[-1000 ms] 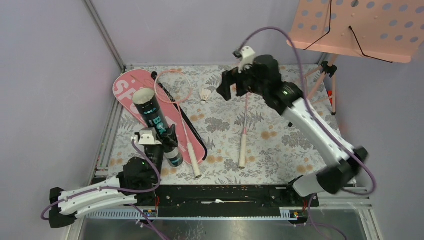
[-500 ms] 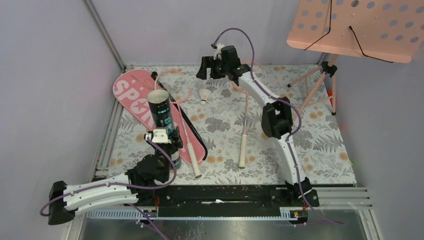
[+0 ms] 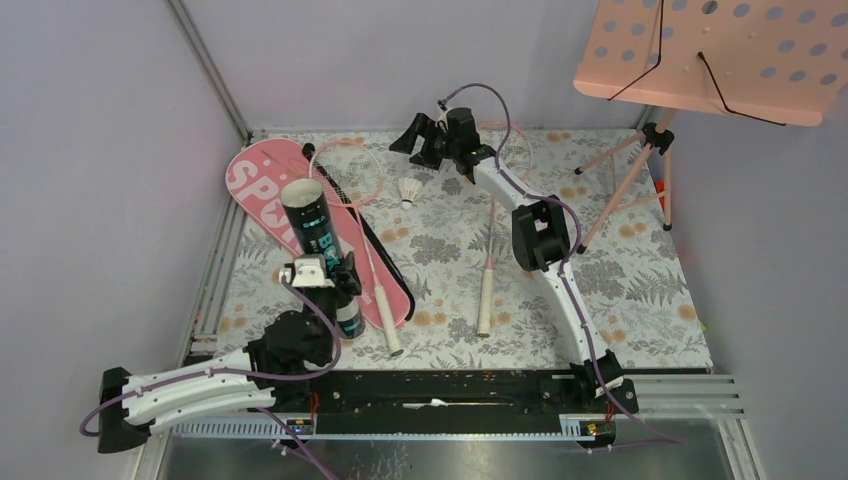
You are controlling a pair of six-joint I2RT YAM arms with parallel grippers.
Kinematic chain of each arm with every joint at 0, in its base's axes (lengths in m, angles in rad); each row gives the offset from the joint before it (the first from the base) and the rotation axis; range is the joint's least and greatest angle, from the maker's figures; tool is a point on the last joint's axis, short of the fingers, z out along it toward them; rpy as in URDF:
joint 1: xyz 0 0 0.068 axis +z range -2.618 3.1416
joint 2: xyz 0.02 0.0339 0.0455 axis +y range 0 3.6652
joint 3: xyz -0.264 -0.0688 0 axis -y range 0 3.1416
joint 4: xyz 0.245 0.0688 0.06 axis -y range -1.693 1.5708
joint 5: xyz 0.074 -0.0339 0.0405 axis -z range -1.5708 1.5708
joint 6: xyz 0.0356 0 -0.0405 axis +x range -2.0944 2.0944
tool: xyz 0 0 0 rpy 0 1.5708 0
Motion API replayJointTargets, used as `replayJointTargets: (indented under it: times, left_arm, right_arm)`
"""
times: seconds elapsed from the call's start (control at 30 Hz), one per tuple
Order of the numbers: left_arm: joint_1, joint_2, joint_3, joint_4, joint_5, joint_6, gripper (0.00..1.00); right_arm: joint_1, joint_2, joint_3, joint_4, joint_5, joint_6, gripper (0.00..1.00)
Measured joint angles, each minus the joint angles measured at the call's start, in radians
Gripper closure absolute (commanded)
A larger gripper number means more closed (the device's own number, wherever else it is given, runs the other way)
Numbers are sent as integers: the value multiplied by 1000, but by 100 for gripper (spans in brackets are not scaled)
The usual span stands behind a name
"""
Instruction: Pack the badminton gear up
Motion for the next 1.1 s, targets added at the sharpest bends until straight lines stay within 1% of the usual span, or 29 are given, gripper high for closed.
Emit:
replayJointTargets:
  times: [0.1,0.2,0.3,0.4,0.53,0.6,0.7,0.77,0.97,1.0,1.03,1.07,1.1]
  left_arm:
    - [0,-29,0,-2,6,-9,80]
    - [0,-48,0,-8,14,-17,80]
    - [0,-61,0,-17,24,-24,80]
    - [0,-66,0,-26,32,-27,80]
    - [0,-68,0,-37,42,-29,80]
    - [0,-68,0,-39,47,-29,80]
    - [0,-68,0,-40,53,-30,80]
    - [0,-67,0,-40,56,-30,80]
    - [0,-68,0,-47,68,-30,80]
    - [0,-68,0,-49,71,-31,80]
    - [0,-68,0,-52,73,-31,80]
    - [0,-68,0,-54,74,-32,81]
    - [0,-68,0,-56,74,-34,81]
  right_arm:
    - [0,0,-7,16,-47,10,4]
    - [2,-14,-69,20,-90,-4,6]
    - [3,-34,-148,-28,-113,-43,8]
    - [4,-58,-204,-87,-131,-90,12]
    - [5,-147,-307,-108,-132,-144,16]
    - [5,-196,-364,-102,-131,-156,20]
    - [6,-267,-448,-84,-130,-174,29]
    - [7,-292,-476,-82,-130,-185,33]
    - [15,-302,-493,-88,-132,-204,34]
    - [18,-302,-493,-99,-131,-210,36]
    - [21,-302,-493,-106,-131,-216,40]
    - [23,-302,-493,-108,-131,-220,45]
    - [27,-302,-493,-109,-131,-225,55]
